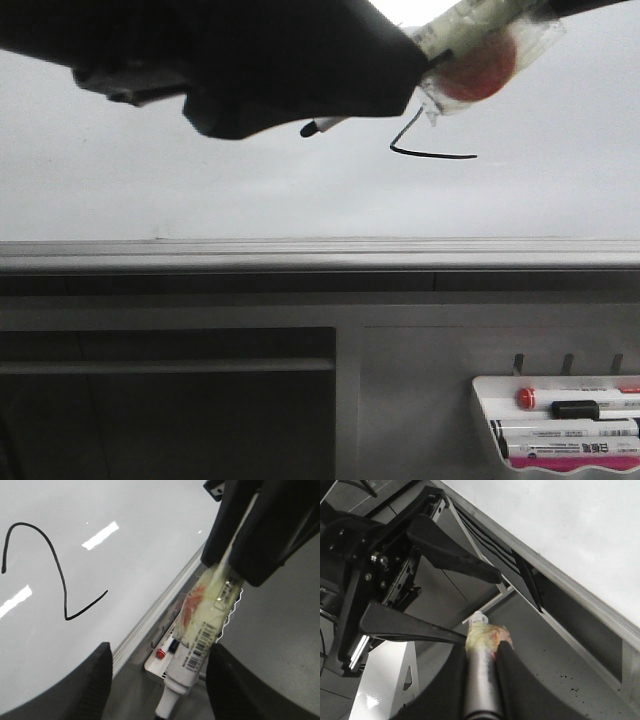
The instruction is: Write number 2 on whiteboard
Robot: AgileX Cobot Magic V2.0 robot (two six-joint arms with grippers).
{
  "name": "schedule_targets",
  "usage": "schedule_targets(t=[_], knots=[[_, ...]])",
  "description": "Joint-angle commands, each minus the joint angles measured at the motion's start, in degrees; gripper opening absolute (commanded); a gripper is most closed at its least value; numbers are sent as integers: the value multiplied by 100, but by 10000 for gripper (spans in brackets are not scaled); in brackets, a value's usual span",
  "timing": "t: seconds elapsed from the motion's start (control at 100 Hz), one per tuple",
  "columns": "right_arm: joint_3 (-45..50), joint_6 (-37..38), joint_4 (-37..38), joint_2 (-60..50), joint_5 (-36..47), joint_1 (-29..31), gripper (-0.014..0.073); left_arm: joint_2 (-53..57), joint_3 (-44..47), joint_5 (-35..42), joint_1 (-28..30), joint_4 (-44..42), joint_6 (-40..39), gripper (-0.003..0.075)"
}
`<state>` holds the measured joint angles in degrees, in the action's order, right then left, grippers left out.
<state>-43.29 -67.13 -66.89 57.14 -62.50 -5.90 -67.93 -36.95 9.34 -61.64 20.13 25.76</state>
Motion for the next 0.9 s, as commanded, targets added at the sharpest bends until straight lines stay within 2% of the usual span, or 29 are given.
schedule_targets(t=[0.0,0.38,0.48,0.71,0.8,0.89], knots=[[-203,-17,-322,-39,-175,12,-57,30,-209,502,-45,-22,-18,386],[-203,-17,-344,-39,-344,12,-57,19,-392,318,-45,-31,-18,370],[-207,-17,-383,-39,-408,12,-57,19,-392,318,-45,-31,-18,279],[-207,-17,-472,-39,-486,12,-57,19,-392,318,-45,-31,-18,-20],[-207,-17,-472,-39,-501,12,-52,19,-392,318,-45,-31,-18,-20],[-207,-17,-472,-39,-568,12,5,19,-392,318,-45,-31,-18,-20]])
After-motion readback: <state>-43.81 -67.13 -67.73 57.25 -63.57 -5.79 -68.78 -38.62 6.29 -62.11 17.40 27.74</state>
